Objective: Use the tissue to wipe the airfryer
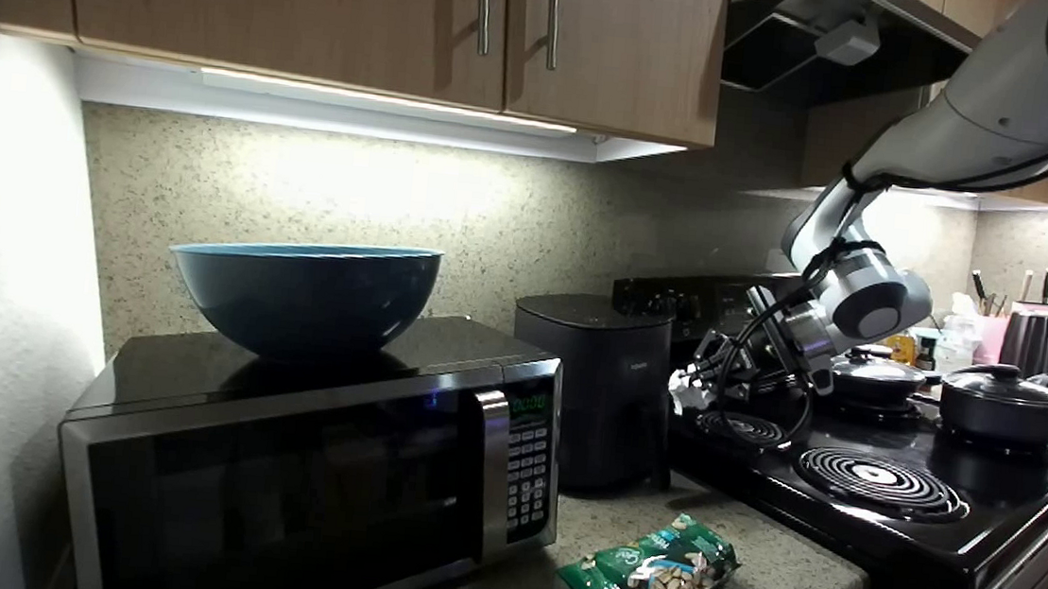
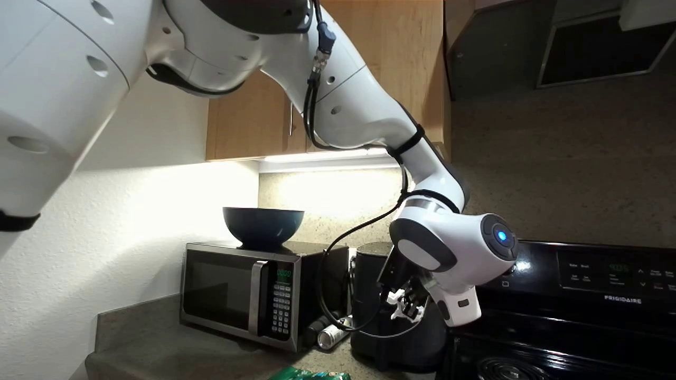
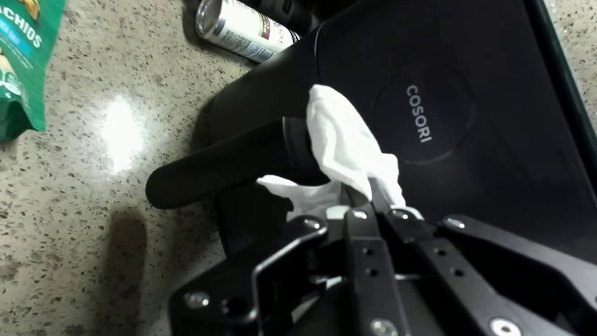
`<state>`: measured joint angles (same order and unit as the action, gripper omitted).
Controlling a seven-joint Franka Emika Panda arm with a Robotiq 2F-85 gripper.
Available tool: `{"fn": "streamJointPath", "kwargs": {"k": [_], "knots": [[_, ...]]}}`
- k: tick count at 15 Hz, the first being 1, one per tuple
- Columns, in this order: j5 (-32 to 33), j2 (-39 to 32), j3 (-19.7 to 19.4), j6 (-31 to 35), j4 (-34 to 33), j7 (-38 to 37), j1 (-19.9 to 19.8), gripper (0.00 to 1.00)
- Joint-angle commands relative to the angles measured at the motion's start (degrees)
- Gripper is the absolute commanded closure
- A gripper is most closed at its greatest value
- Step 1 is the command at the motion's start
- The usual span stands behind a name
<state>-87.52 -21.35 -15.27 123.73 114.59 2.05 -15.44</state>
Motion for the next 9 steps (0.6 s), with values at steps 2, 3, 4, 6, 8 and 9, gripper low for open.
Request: {"fn": "streamJointPath", "kwargs": {"k": [2,3,4,6,8,9], "knots": [[-5.6,-0.5,1.3,-2.8,-0.5,3.6,-1.5,0.97],[-8.2,-0.6,1.5,-3.6,-0.6,5.2,-1.7,0.97],[-10.1,-0.7,1.5,-4.4,-0.6,6.3,-1.8,0.97],[-14.5,-3.9,1.6,-7.1,-3.9,8.0,-2.5,0.97],[-19.4,-4.7,1.6,-9.6,-5.0,9.7,-3.3,0.97],[-22.3,-5.1,1.6,-11.2,-5.5,10.9,-3.9,0.97]]}}
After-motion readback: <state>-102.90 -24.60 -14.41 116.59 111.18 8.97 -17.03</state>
